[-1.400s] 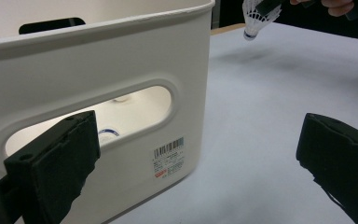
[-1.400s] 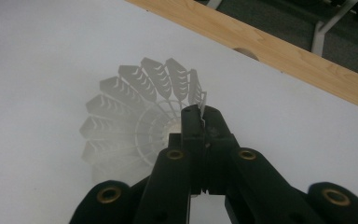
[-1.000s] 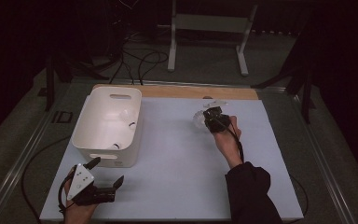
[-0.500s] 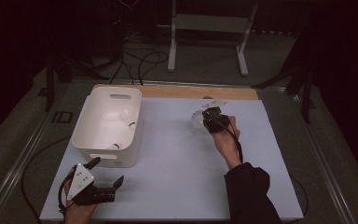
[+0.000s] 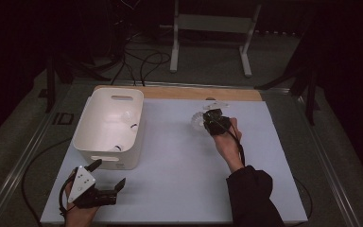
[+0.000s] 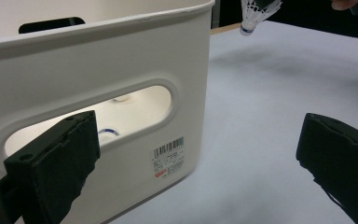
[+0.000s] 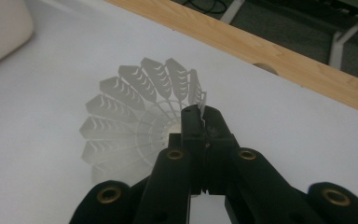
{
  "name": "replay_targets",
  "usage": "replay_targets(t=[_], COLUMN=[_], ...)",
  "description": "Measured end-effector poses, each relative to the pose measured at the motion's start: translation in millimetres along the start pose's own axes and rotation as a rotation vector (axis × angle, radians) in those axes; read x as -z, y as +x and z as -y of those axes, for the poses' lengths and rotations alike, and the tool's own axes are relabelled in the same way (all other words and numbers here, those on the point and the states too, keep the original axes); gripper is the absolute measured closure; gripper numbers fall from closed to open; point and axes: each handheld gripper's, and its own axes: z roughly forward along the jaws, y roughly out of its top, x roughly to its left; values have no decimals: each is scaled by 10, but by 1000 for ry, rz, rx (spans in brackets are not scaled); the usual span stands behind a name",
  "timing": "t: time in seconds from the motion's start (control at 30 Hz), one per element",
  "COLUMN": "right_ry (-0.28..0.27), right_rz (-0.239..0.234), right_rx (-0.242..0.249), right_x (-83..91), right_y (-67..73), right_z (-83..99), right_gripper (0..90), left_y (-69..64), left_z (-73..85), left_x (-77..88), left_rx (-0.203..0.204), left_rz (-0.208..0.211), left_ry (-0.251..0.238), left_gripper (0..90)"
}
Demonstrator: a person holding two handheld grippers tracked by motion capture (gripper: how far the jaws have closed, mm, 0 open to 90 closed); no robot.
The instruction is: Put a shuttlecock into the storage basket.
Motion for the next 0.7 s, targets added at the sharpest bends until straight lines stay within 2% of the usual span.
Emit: replay_targets(t=[0.3,0.7], right_ry=[-4,-17], right_rz=[-25,-34], right_rx=[-23,-13], right_x=[21,46], right_y=[6,52], right_z=[-11,-28], right_gripper=[891,892], left_y=[-2,-1], left_z=[1,0], left_x=[-2,-2], left_rx=[1,1], left_rz=[-2,-1], left_ry=[0,-1], left_gripper=[3,2])
